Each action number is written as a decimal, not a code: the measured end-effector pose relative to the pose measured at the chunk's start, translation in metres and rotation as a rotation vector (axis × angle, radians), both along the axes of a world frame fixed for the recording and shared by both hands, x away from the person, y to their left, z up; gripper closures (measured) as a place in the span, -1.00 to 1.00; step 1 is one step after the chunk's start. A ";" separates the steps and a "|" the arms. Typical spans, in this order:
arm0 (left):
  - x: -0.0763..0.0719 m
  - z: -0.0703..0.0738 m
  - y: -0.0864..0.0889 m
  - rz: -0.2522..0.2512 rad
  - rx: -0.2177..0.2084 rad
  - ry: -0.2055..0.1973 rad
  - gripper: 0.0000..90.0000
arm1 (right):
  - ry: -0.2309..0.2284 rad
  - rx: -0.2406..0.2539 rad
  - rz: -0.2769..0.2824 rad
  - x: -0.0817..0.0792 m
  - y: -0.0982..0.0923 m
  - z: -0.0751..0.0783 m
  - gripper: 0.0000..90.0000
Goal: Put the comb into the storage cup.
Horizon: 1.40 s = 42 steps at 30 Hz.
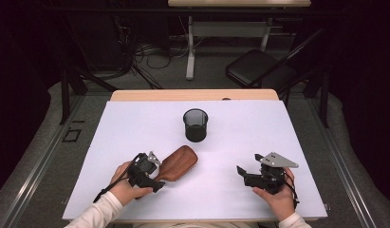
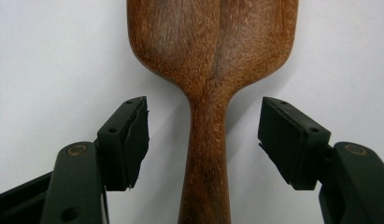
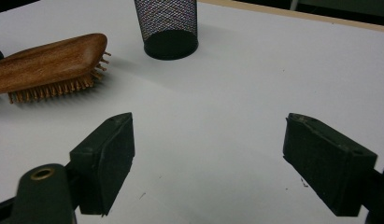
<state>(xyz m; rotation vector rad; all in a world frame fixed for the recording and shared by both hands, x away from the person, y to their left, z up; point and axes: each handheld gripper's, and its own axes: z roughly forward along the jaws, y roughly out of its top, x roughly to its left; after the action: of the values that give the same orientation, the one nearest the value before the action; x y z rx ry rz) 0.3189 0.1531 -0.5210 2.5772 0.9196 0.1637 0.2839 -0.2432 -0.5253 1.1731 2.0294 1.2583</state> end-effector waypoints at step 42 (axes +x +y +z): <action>0.003 -0.011 -0.005 -0.009 0.012 0.048 0.33 | 0.005 -0.013 0.005 0.000 0.000 -0.001 -0.63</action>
<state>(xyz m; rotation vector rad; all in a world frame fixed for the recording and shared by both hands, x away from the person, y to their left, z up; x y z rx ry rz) 0.3216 0.1479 -0.5321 2.6067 0.9264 0.1064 0.2843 -0.2431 -0.5261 1.1678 2.0421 1.2440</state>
